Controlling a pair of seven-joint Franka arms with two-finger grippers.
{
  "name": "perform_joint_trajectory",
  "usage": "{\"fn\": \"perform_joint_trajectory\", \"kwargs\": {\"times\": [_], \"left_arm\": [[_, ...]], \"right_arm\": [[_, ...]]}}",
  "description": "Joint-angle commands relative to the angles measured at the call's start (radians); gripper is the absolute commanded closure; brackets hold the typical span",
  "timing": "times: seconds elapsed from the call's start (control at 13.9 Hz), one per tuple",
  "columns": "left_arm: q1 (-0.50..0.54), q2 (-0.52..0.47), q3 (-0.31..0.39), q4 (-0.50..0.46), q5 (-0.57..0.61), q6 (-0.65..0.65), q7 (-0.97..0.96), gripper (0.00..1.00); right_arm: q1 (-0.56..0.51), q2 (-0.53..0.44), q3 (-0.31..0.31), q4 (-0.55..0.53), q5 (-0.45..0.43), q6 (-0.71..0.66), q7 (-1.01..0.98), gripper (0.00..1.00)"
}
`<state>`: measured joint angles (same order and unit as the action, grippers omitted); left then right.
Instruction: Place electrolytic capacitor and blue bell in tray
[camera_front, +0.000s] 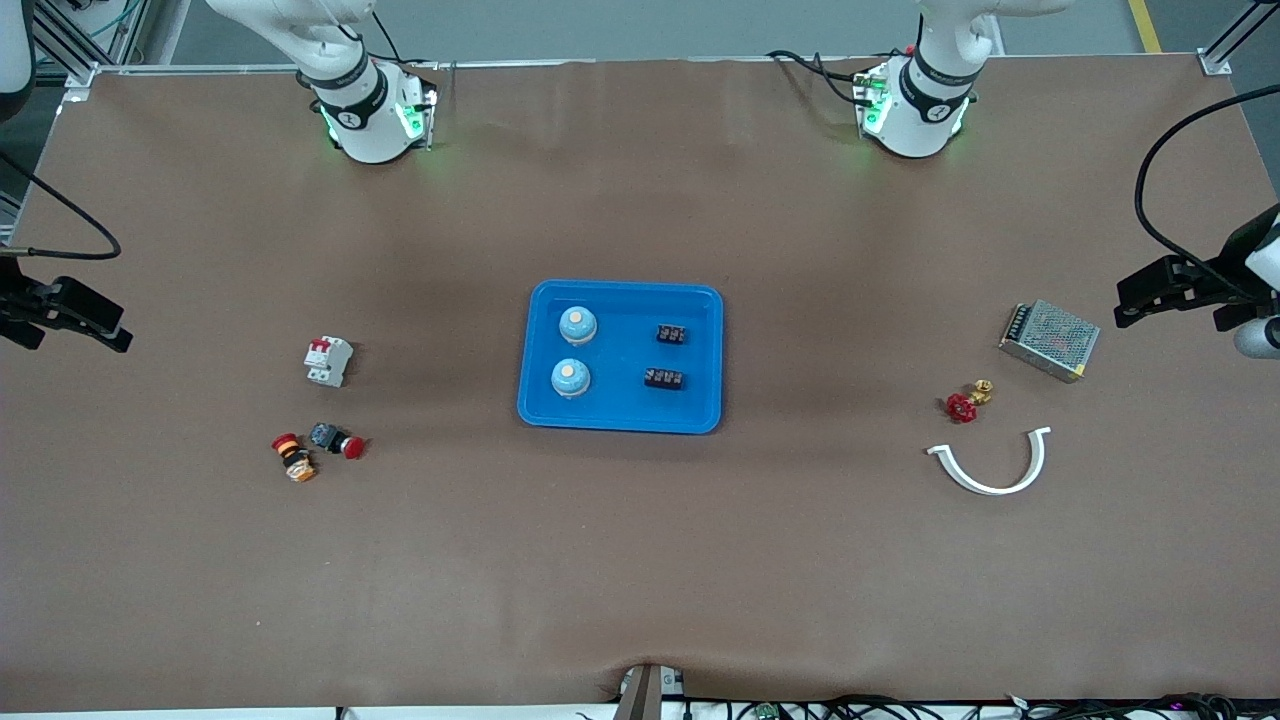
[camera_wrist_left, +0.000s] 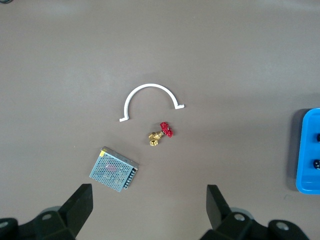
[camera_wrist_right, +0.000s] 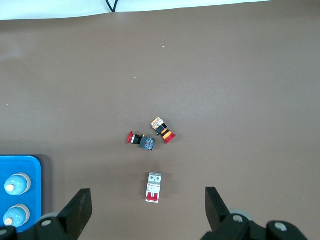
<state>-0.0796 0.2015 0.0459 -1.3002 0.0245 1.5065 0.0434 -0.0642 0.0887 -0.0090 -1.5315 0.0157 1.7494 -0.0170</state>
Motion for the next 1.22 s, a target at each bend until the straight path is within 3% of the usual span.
{"fn": "perform_joint_trajectory", "kwargs": {"times": [0.0, 1.15], "left_arm": [[-0.003, -0.025, -0.006, -0.024, 0.023, -0.012, 0.05, 0.0], [-0.002, -0.024, -0.018, -0.024, 0.022, -0.02, 0.056, 0.0]], "right_arm": [[-0.008, 0.005, 0.003, 0.017, 0.0, -0.007, 0.0, 0.0], [-0.005, 0.006, 0.001, 0.019, -0.003, -0.005, 0.0, 0.0]]}}
